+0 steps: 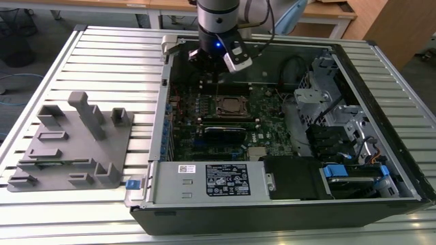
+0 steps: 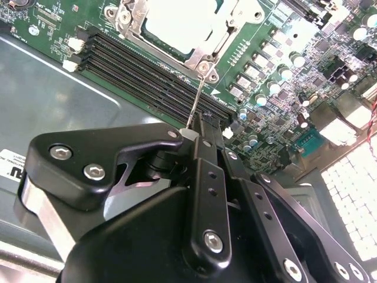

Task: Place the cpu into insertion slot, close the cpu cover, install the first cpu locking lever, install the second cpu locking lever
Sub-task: 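Install the first cpu locking lever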

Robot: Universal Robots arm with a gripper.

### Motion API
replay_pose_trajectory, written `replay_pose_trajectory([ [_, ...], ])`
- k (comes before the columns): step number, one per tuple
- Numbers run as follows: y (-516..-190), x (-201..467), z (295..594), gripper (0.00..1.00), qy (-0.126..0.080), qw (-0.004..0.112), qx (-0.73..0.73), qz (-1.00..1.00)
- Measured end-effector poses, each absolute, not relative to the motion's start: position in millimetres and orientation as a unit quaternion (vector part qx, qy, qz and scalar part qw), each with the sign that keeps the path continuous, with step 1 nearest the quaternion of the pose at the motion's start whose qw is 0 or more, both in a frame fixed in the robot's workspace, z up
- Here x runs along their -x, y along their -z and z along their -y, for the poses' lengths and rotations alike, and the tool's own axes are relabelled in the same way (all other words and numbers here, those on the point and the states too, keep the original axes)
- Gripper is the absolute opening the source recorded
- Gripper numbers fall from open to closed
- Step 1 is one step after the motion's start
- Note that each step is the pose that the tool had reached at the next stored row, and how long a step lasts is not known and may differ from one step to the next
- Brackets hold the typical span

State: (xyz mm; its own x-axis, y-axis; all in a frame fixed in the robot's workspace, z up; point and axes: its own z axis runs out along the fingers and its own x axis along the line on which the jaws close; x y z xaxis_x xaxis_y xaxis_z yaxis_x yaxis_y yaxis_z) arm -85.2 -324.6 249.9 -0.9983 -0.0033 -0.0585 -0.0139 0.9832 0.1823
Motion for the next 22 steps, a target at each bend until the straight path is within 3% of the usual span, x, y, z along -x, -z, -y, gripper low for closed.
replay_pose_trajectory([
  [22,-248.9,68.2,322.9,0.11,-0.092,0.029,0.004,-0.995],
])
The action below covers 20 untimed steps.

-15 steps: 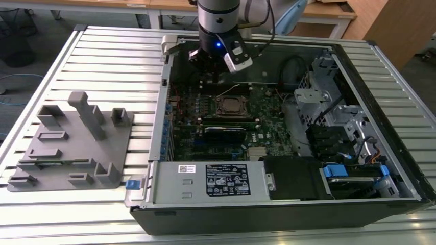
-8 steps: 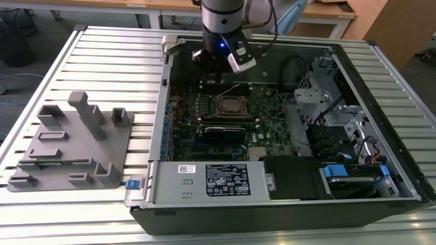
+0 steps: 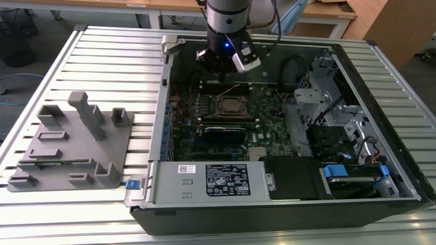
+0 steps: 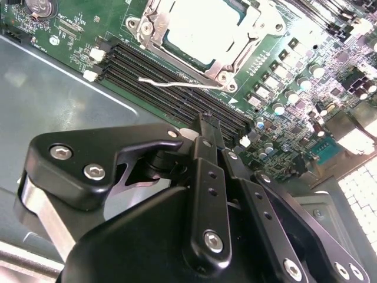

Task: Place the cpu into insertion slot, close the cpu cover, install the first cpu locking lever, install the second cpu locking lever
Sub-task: 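Install the first cpu locking lever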

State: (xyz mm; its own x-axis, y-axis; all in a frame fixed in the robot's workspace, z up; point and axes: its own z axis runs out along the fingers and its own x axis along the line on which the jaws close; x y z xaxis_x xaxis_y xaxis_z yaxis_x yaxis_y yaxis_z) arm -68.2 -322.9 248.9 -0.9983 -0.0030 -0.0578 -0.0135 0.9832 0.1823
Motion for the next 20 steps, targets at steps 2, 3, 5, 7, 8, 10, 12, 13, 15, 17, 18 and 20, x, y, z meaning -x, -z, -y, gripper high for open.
replay_pose_trajectory([
  [2,-248.9,68.2,321.1,0.11,-0.092,0.029,0.004,-0.995],
  [3,-248.9,68.1,321.1,0.11,-0.092,0.029,0.004,-0.995],
  [5,-248.8,67.7,321.1,0.11,-0.092,0.029,0.004,-0.995],
  [7,-248.7,66.8,321.1,0.11,-0.092,0.029,0.004,-0.995],
  [8,-248.6,66.5,321.1,0.11,-0.092,0.029,0.004,-0.995],
  [10,-248.6,66.5,321.1,0.11,-0.092,0.029,0.004,-0.995],
  [12,-248.6,66.4,321.1,0.11,-0.092,0.029,0.004,-0.995],
  [13,-248.5,66.2,321.1,0.11,-0.092,0.029,0.004,-0.995],
  [15,-248.1,65.8,321.0,0.11,-0.092,0.029,0.004,-0.995],
  [17,-247.7,65.4,321.1,0.11,-0.092,0.029,0.004,-0.995],
  [18,-247.5,65.2,321.1,0.11,-0.092,0.029,0.004,-0.995],
  [20,-246.6,64.7,321.1,0.11,-0.092,0.029,0.004,-0.995],
])
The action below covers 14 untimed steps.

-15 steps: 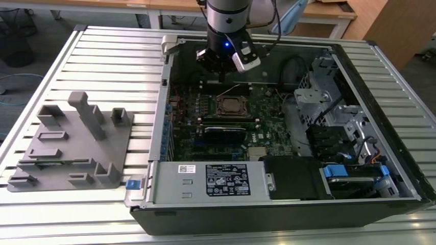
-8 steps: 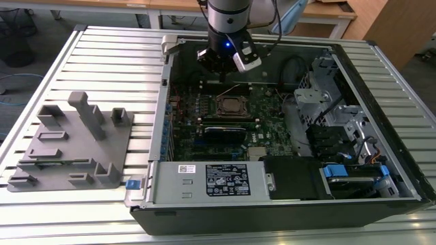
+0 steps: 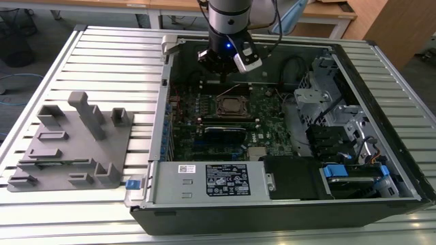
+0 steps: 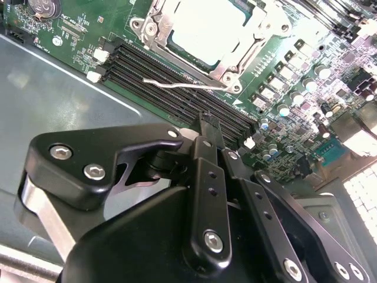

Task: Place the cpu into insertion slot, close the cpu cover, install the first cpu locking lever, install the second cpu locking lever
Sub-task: 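Install the first cpu locking lever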

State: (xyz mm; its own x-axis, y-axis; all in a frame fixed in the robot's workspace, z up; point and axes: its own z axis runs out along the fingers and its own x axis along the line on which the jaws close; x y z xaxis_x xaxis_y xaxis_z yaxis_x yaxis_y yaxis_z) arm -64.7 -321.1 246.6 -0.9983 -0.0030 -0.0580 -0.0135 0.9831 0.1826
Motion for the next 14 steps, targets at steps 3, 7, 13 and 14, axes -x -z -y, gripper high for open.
replay_pose_trajectory([
  [3,-244.6,64.0,321.1,0.11,-0.092,0.029,0.004,-0.995],
  [7,-244.0,63.8,321.1,0.11,-0.092,0.029,0.004,-0.995],
  [13,-243.7,62.1,321.1,0.11,-0.092,0.029,0.004,-0.995],
  [14,-243.7,61.7,321.1,0.11,-0.092,0.029,0.004,-0.995],
])
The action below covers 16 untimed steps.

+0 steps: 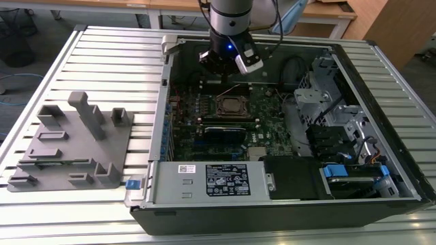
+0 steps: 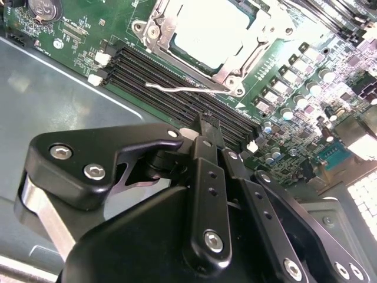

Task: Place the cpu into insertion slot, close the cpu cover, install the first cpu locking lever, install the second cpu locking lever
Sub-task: 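Install the first cpu locking lever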

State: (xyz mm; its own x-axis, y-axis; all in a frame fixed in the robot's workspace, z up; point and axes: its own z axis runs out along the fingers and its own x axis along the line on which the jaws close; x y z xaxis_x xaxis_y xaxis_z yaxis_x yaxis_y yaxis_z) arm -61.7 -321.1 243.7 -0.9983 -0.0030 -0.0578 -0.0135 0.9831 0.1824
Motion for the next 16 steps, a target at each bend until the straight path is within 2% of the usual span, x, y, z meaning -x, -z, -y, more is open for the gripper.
replay_pose_trajectory([
  [16,-234.1,55.8,321.1,0.11,-0.091,0.029,0.004,-0.995],
])
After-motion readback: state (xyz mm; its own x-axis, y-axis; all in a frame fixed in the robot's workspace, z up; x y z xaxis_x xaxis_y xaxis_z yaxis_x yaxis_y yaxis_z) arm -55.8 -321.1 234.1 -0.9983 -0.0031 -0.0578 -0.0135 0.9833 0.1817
